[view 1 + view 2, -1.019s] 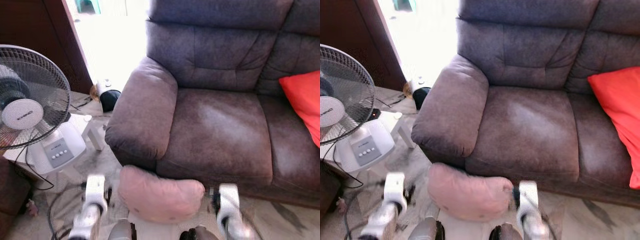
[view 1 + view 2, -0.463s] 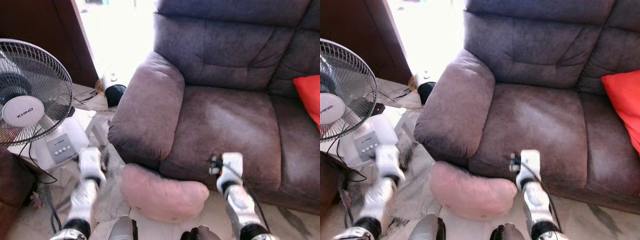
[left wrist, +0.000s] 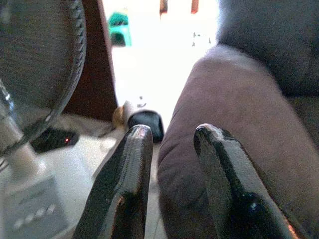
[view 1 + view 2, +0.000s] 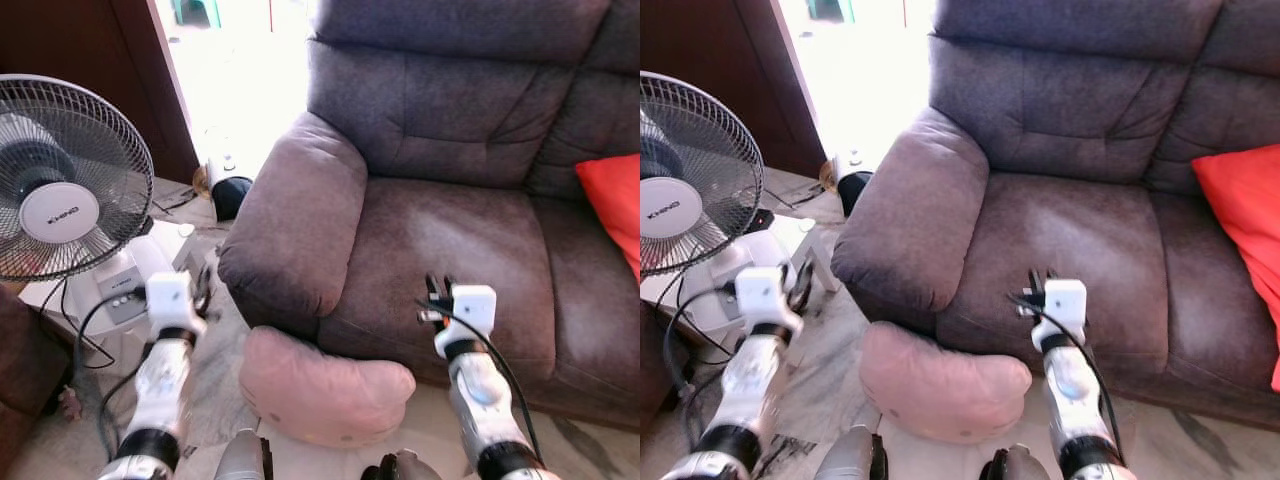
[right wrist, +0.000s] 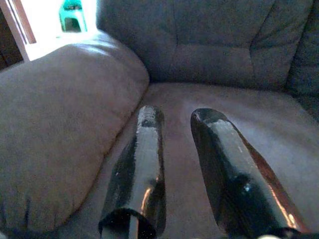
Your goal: Move the pillow to the sofa from floor
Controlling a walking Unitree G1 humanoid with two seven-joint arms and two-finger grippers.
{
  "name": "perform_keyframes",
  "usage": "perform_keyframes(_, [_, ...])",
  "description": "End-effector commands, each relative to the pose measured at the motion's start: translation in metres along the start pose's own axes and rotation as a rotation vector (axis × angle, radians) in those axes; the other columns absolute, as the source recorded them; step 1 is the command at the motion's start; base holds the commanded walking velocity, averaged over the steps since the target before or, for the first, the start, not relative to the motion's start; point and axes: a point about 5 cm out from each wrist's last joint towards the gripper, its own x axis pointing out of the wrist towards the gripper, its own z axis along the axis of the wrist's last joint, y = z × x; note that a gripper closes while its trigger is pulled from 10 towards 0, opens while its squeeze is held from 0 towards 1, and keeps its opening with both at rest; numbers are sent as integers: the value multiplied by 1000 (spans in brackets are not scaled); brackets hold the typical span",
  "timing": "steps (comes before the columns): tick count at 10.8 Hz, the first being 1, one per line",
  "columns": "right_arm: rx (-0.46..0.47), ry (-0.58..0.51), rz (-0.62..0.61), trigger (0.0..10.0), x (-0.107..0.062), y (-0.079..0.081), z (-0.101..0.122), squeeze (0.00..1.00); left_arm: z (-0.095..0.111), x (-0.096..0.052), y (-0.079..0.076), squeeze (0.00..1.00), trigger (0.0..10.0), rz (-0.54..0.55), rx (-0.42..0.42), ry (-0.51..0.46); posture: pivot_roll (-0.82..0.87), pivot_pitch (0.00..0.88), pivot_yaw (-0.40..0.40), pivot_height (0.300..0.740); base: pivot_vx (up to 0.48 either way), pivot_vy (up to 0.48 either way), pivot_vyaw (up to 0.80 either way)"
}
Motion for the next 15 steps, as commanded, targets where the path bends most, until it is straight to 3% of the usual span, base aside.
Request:
perform_keyframes(1, [11,-26,-5,10000,5,2,7,0,6,5,-5,0,10000,-32,10,-14,132,155,1,662,0,0,0])
perform_keyframes(4, [-18,-26,10,10000,9,5,12,0,8,6,-7,0,10000,-45,-14,-10,141,193,-4,662,0,0,0])
perform_keyframes(8, [-53,29,-76,10000,5,-14,3,0,2,7,-15,0,10000,-93,-39,48,134,214,0,662,0,0,0])
perform_keyframes(11, [-53,36,-83,10000,11,-11,6,0,5,10,-14,0,10000,-96,-42,40,145,198,3,662,0,0,0])
perform_keyframes(13, [-44,28,-72,10000,13,-6,8,0,5,9,-12,0,10000,-94,-41,41,145,184,4,627,0,0,0])
perform_keyframes(15, [-22,42,-90,10000,12,-7,6,0,4,9,-14,0,10000,-98,-41,45,149,172,3,623,0,0,0])
